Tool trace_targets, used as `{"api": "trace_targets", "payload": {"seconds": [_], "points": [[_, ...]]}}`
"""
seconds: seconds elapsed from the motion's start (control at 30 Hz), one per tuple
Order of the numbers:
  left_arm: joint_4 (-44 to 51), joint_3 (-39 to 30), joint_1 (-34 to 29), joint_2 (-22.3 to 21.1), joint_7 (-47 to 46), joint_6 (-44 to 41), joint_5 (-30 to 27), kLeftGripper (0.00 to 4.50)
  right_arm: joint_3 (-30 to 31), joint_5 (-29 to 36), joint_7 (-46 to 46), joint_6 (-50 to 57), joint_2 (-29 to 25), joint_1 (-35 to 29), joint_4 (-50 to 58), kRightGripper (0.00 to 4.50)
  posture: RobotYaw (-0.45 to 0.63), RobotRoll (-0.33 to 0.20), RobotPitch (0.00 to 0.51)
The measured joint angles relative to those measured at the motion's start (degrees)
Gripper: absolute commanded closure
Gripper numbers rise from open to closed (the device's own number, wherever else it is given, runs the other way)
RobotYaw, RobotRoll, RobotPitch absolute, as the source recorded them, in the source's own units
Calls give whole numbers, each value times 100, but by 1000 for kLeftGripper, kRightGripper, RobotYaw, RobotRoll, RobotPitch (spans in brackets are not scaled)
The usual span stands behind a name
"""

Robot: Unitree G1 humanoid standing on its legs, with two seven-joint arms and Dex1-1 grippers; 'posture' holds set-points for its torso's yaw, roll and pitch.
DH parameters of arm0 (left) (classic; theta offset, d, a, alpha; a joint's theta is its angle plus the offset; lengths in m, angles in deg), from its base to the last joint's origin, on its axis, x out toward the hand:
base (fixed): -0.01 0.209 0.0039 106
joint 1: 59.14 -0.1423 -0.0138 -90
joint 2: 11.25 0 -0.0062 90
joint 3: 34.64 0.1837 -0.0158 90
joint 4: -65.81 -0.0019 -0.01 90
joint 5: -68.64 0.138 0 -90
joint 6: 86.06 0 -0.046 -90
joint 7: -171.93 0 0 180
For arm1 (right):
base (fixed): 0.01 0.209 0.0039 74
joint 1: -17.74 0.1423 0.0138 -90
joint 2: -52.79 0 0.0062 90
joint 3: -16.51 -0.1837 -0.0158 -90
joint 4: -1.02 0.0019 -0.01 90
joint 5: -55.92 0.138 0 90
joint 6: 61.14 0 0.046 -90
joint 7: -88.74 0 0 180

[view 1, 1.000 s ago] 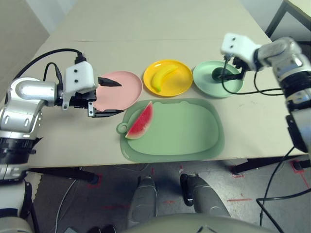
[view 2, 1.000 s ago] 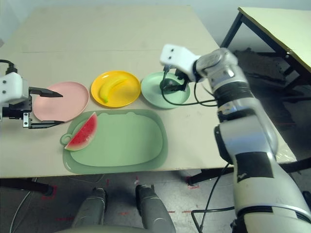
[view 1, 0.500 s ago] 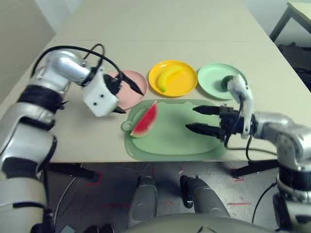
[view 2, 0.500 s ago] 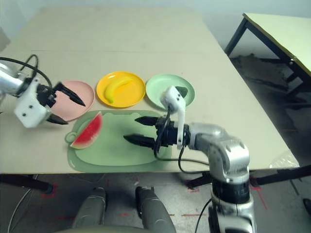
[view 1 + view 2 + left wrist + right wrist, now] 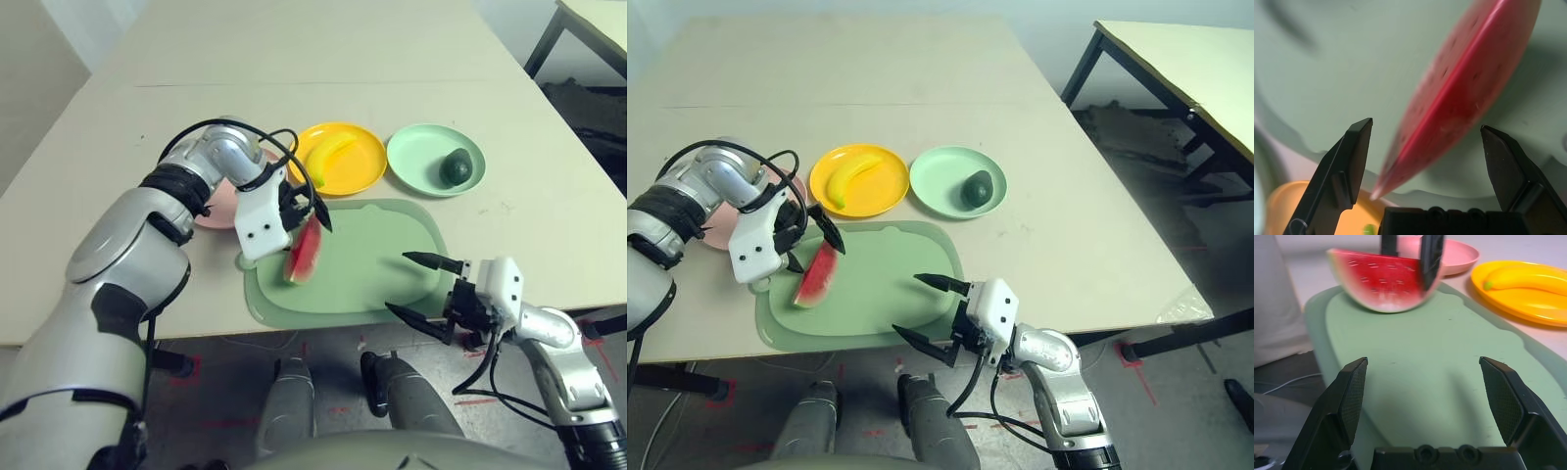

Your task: Place the fruits into color-matched plates.

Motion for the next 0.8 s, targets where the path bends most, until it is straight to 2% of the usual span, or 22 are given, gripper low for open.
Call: {"api": "trace_targets", "payload": {"seconds": [0.1,0.27,0.6,0.7,0.8], "points": [[-10,-104,-92,-5,3,-408,131,886,-19,24,139,-2,-55,-1,-12,0,-74,0,179],[231,-250,-354,-175,3,-1032,233,2592,-38,29,233,-26,-227,-124,-28,0,-72,0,176],[774,-372,-576,-293,3,-1858,127,2684,15,37,273,-40,-295,-174,-119,0,-62,0,169],[963,-393,-671,-355,16,-2393,-228,2684,19,52,323,-48,-283,-157,-119,0,-68,0,166],[1144,-744,-630,-442,13,-3193,-788,2684,8,229,397,19,-268,-92,-28,0,-66,0,166]]}}
